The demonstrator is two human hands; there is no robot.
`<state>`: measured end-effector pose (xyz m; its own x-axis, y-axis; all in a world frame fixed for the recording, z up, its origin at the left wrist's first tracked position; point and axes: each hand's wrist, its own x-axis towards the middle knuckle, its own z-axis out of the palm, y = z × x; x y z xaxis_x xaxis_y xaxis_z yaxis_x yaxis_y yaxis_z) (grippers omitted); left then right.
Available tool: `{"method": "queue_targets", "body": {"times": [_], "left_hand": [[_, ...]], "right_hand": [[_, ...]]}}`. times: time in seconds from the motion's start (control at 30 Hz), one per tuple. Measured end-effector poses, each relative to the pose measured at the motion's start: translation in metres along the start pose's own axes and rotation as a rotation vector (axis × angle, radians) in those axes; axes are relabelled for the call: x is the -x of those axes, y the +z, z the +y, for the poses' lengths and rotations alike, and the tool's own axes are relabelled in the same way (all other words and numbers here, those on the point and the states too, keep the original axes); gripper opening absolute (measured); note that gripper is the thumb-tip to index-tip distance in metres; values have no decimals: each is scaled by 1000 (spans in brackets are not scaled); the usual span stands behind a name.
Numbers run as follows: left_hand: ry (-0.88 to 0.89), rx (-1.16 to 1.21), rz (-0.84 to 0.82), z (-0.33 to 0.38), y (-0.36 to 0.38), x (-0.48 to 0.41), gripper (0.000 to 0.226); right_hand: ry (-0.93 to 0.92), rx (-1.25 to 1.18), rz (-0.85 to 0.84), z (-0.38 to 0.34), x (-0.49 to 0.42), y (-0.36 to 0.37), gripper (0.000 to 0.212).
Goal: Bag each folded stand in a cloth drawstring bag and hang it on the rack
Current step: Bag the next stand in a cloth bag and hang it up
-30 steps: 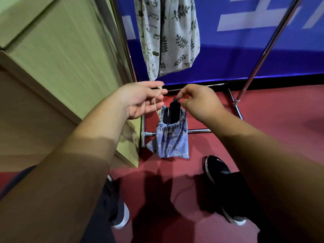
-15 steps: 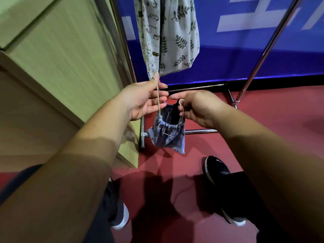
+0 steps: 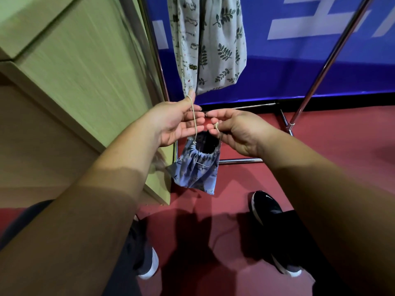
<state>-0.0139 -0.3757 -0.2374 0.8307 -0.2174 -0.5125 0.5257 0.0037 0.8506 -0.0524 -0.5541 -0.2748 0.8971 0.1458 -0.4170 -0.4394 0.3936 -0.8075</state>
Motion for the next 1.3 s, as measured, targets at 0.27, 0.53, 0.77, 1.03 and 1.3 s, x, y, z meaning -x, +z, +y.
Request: {"method": "queue_targets", "body": {"times": [0.27,0.53,0.77,1.03,1.3], "left_hand": [[43,-62,15,1,-5,-1,54],[294,-3,100,5,2,1,66],[298,372,-5,19,4,17,60],[330,184,133,20,-13,3,58],[427,285,337,20,-25,6,53]], "right_hand": [[-86,272,49,2,0,-3,22],[-381,447,274,-15,11,6,64],[-286,-17,306,-29,6,2,54],[-157,27,500,-16,-6,-11,49],[-127,-156,794,-19,-8,-29,48]]}}
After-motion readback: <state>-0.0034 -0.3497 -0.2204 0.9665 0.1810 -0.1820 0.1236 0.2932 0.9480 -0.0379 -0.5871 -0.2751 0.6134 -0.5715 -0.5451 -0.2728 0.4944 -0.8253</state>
